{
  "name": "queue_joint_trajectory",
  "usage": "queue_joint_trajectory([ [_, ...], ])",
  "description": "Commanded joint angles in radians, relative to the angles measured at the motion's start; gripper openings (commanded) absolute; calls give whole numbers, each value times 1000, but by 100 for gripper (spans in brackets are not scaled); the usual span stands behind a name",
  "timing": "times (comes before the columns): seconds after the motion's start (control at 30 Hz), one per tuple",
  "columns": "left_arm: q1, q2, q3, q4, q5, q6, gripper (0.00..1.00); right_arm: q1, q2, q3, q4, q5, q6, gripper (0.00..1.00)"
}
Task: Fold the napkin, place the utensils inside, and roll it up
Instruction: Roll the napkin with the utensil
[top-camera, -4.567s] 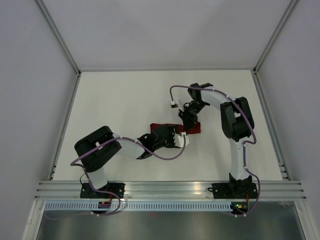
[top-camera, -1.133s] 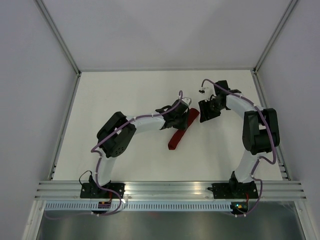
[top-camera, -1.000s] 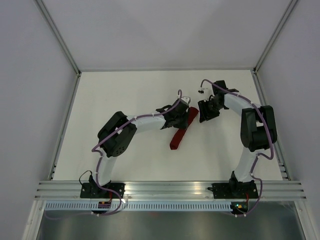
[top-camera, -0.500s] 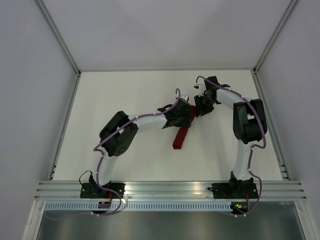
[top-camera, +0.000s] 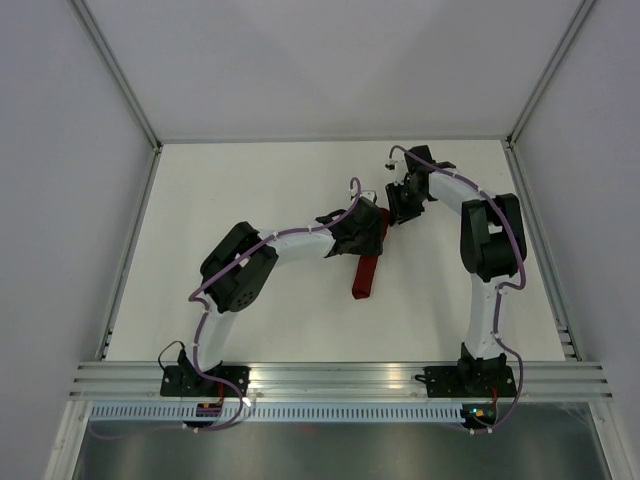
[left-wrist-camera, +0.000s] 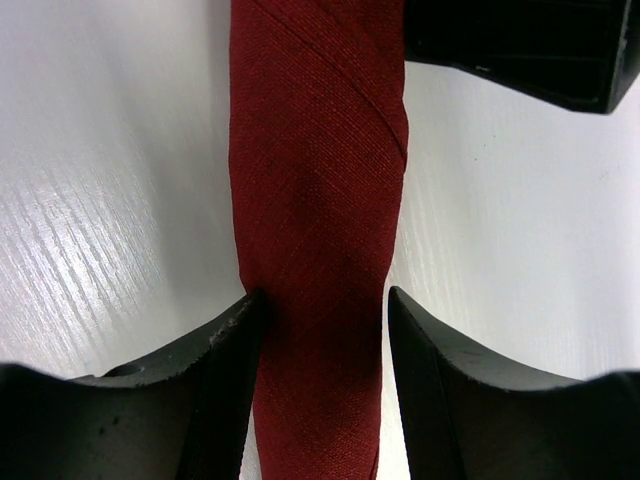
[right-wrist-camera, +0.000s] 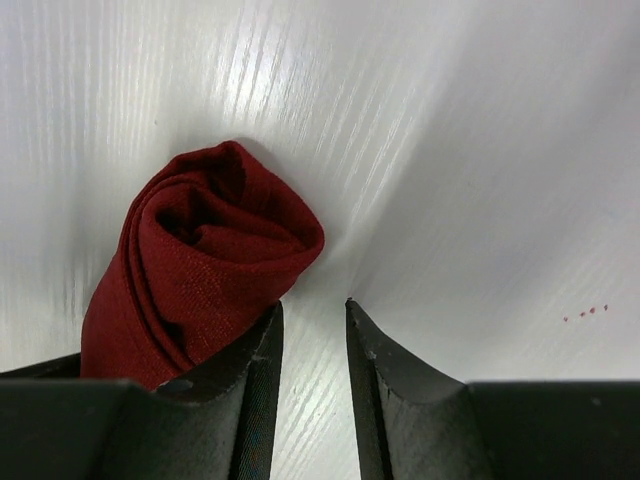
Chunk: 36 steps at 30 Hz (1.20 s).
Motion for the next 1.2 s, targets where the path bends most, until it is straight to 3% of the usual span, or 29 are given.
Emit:
queue_joint_trajectory([
  [0.0,3,14,-13,-106,-26,10,59,10,39,53,-29,52,32,37],
  [0.27,10,8,27,-106,-16,19,61,35,85,132,-52,64,26,37],
  [1.17,30,-87,36,-72,9,64,66,50,77,132,-46,87,21,36],
])
